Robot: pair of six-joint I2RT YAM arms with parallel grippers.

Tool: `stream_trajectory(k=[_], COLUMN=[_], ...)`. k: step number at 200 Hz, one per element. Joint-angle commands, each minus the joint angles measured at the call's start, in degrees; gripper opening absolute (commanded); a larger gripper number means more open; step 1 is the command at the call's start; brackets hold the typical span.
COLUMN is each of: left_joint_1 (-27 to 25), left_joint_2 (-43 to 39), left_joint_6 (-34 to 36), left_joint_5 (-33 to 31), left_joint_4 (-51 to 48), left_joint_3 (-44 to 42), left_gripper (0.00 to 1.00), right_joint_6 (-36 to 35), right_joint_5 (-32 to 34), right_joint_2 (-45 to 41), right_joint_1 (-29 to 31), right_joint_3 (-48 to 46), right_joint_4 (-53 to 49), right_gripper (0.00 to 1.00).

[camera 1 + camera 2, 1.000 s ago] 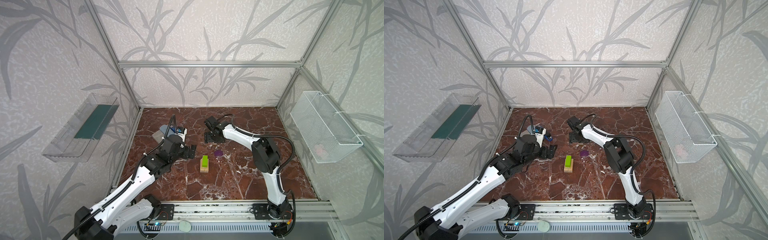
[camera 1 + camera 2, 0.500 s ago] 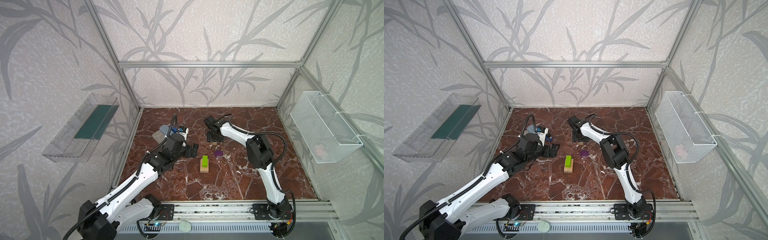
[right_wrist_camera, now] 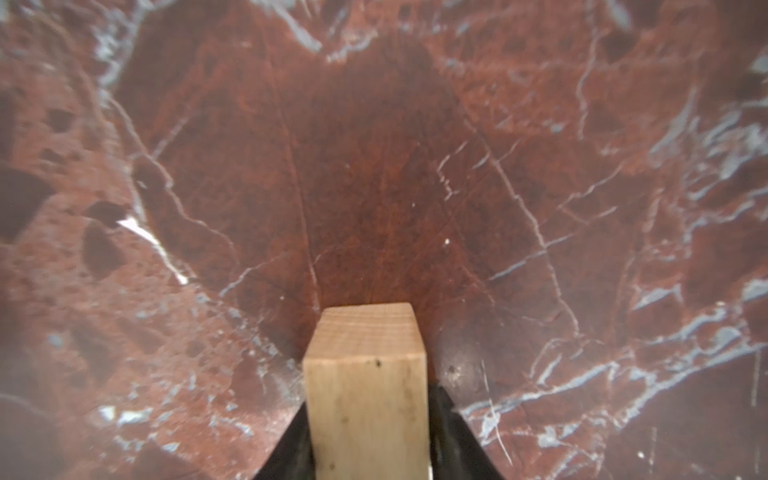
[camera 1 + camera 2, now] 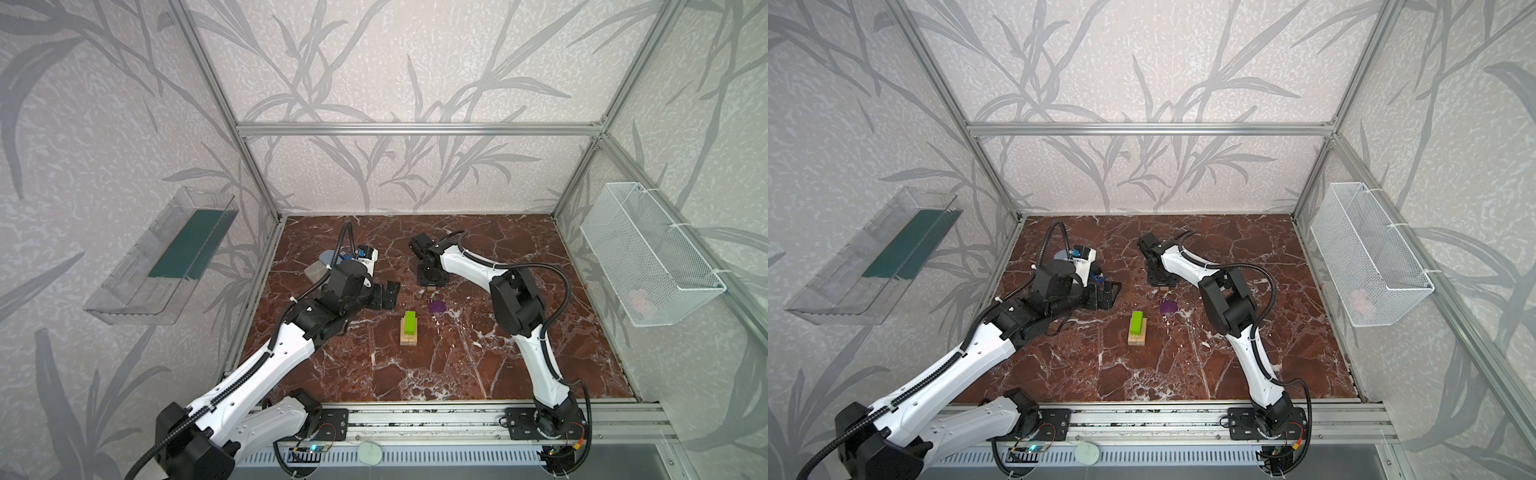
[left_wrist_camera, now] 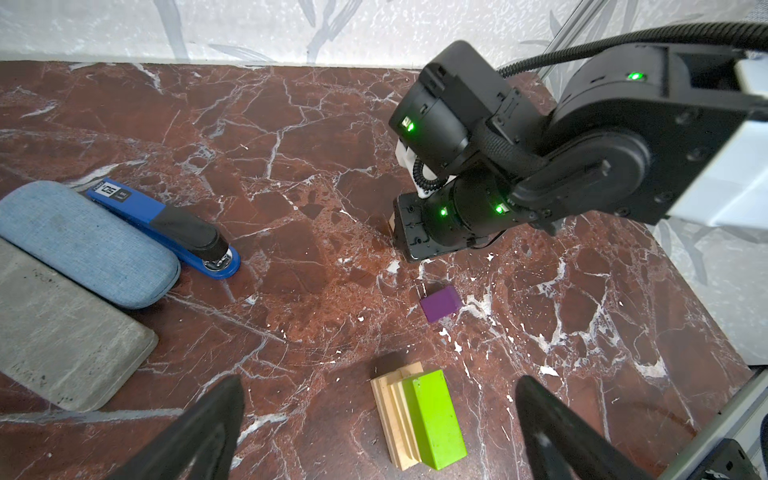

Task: Build the wood block tower
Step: 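Grasp the loose wooden block far from the robot with the right gripper, then lift and carry the wooden block over the block group with the right gripper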

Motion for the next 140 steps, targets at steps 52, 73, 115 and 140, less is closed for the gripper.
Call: stream_trajectory(k=[52,73,115,140], left_joint_1=[0.56,0.52,0.64,0.70], left_joint_2=[-0.79,-1.25,-2.47,-3.68], left_joint_6=[-0.87,-1.26,-3.59,-5.44], left_joint_5=[1.67,1.36,1.53,2.51], left_joint_4=[-3.75,-5.20,-10.88,-13.99], left_joint_3=[1.85,2.07,3.15,2.77], left_gripper=[0.99,0.99,1.00,1.00], right_joint_6=[-3.19,-5.20,-4.40,-1.81], right_joint_5=[-1.04,0.13,0.27,0.34], right_joint_2=[-3.38,-6.82,-16.03,-21.18], right_joint_1=[0.02,0.20,1.13,2.59], right_joint_3=[-1.43,-2.49,-7.31,-9.91], right_joint_4=[-0.78,-1.21,-1.86,-3.66], right_gripper=[0.26,0.24,0.24,0.23])
